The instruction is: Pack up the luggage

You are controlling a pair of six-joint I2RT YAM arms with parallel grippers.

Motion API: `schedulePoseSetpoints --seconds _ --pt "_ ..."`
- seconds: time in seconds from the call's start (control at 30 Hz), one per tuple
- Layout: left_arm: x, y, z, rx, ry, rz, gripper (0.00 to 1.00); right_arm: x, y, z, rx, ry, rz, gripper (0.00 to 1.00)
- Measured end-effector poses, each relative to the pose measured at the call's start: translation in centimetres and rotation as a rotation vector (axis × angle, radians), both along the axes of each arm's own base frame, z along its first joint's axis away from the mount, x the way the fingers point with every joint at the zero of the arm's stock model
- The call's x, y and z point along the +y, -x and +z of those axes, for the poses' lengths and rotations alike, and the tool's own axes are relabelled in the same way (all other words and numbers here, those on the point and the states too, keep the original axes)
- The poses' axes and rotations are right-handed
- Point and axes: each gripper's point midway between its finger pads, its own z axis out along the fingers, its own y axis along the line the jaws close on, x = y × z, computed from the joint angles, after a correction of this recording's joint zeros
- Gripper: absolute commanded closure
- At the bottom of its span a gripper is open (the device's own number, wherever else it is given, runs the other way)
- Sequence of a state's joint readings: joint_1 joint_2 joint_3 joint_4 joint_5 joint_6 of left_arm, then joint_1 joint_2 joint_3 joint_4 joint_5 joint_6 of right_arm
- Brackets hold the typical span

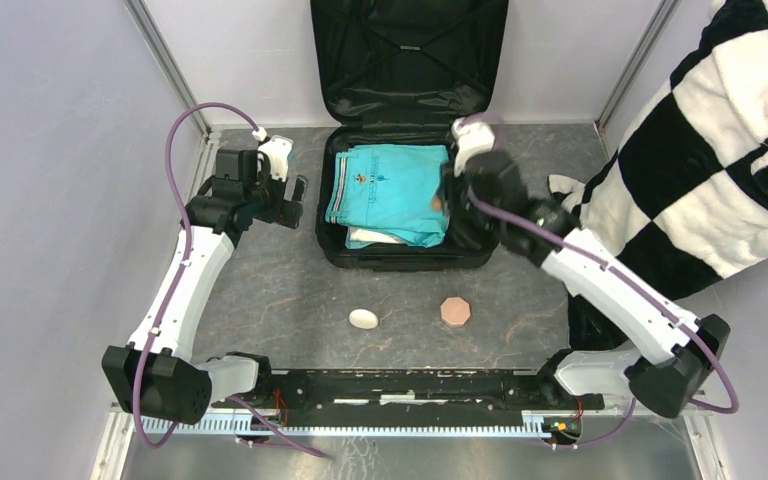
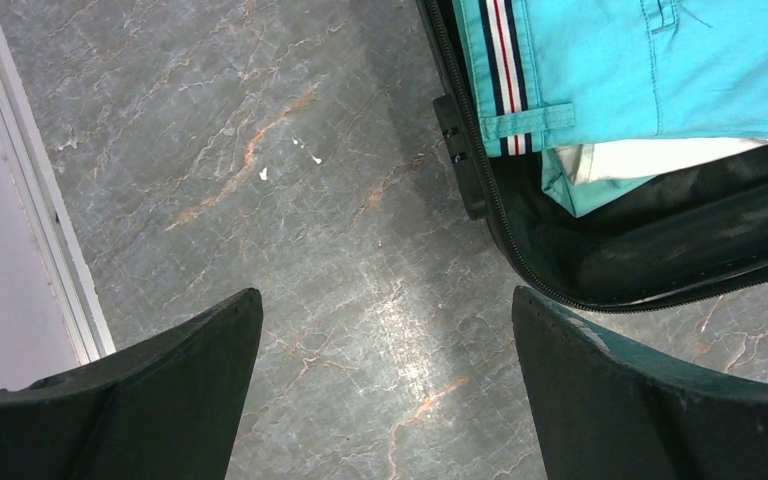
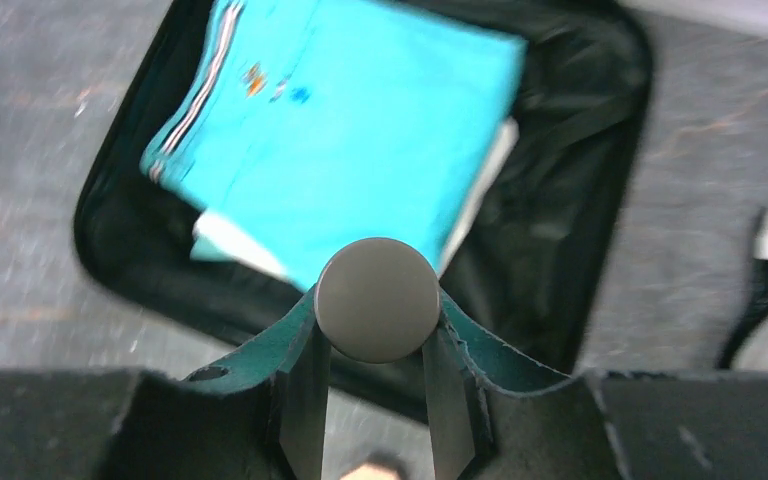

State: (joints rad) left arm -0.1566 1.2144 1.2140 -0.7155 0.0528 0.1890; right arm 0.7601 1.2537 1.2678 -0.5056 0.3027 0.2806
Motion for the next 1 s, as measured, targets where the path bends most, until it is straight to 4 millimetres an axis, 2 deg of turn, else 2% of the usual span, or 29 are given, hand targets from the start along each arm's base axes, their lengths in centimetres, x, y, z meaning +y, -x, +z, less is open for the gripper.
schedulePoseSetpoints --seconds 0.07,0.13,0.17,0.23,0.3,0.43,0.5,0.6,0.67,0.83,0.93,1.0 --pt "0.0 0.0 0.0 0.000 0.000 0.000 0.00 -1.9 -3.0 2.7 -0.029 -0.005 -0.078 1.00" --pt "0.0 0.0 0.0 0.000 0.000 0.000 0.00 -3.4 -5.7 3.5 -0.033 0.014 -0.144 1.00" --pt "0.0 0.0 0.0 0.000 0.000 0.000 0.00 -3.8 -6.7 3.3 -0.023 0.031 -0.167 1.00" --pt "0.0 0.0 -0.1 0.001 0.000 0.000 0.00 -4.7 -8.8 1.0 0.035 0.084 -0.204 1.00" --pt "0.0 0.1 -0.2 0.005 0.000 -0.001 0.00 -5.5 -10.4 -2.5 0.118 0.143 -0.232 1.00" --pt "0.0 0.1 -0.5 0.009 -0.001 -0.001 0.00 -7.2 -12.2 -9.4 0.288 0.243 -0.264 1.00" --pt "0.0 0.1 -0.6 0.009 -0.003 -0.003 0.00 -8.1 -12.9 -11.8 0.356 0.277 -0.277 1.00" --pt "0.0 0.1 -0.9 0.012 -0.012 -0.011 0.00 -9.0 -14.6 -13.8 0.416 0.281 -0.288 0.99" --pt "0.1 0.1 -1.0 0.012 -0.016 -0.015 0.00 -9.5 -16.0 -14.3 0.431 0.271 -0.301 0.92" --pt "0.1 0.0 -1.2 0.008 -0.023 -0.021 0.00 -10.1 -19.9 -15.5 0.440 0.215 -0.315 0.69" --pt "0.1 -0.2 -1.5 0.012 -0.029 -0.025 0.00 -10.1 -21.3 -17.0 0.462 0.179 -0.313 0.55" --pt "0.1 -0.3 -1.8 0.020 -0.032 -0.028 0.00 -9.7 -22.0 -18.0 0.469 0.151 -0.306 0.49"
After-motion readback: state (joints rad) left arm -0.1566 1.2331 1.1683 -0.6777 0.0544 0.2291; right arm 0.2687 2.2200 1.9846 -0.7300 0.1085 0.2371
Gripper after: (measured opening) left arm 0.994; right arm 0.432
